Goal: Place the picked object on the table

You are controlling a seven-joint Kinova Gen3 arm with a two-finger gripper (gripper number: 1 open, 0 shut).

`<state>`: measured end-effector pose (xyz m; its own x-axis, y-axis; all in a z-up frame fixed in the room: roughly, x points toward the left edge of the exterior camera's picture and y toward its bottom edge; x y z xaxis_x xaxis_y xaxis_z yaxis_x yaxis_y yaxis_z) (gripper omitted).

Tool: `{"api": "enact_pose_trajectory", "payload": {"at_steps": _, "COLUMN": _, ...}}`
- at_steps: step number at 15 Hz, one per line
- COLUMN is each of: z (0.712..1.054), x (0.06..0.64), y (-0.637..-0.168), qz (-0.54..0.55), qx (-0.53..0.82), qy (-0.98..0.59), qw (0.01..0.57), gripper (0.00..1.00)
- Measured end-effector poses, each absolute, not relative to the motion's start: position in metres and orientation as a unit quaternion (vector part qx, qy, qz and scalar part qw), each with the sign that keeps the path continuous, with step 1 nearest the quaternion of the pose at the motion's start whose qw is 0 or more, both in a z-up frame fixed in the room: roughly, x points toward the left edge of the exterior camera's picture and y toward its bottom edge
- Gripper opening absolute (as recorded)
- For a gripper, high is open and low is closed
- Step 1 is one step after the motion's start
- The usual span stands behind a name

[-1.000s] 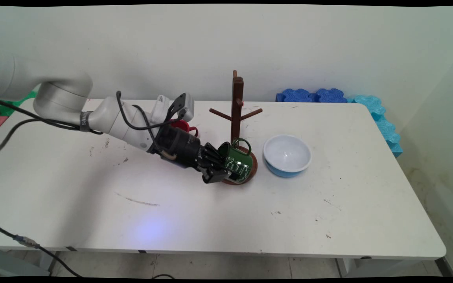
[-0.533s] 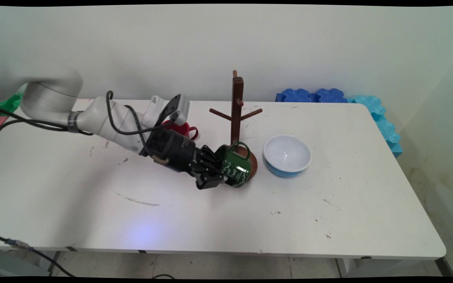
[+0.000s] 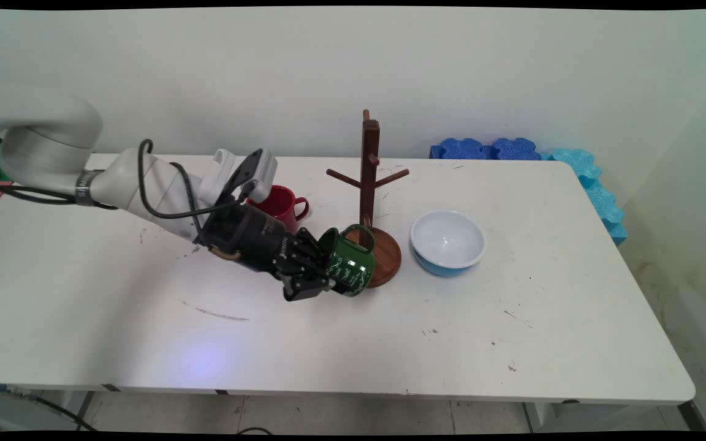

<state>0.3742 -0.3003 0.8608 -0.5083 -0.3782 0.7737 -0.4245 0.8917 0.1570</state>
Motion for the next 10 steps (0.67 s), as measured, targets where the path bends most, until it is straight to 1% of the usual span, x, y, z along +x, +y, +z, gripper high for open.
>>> {"api": "enact_pose_trajectory", "payload": {"at_steps": 10, "z": 0.882, "x": 0.417, "y": -0.292, "qz": 0.065, "qx": 0.201, "qy": -0.898, "qw": 0.386, "gripper": 0.00}}
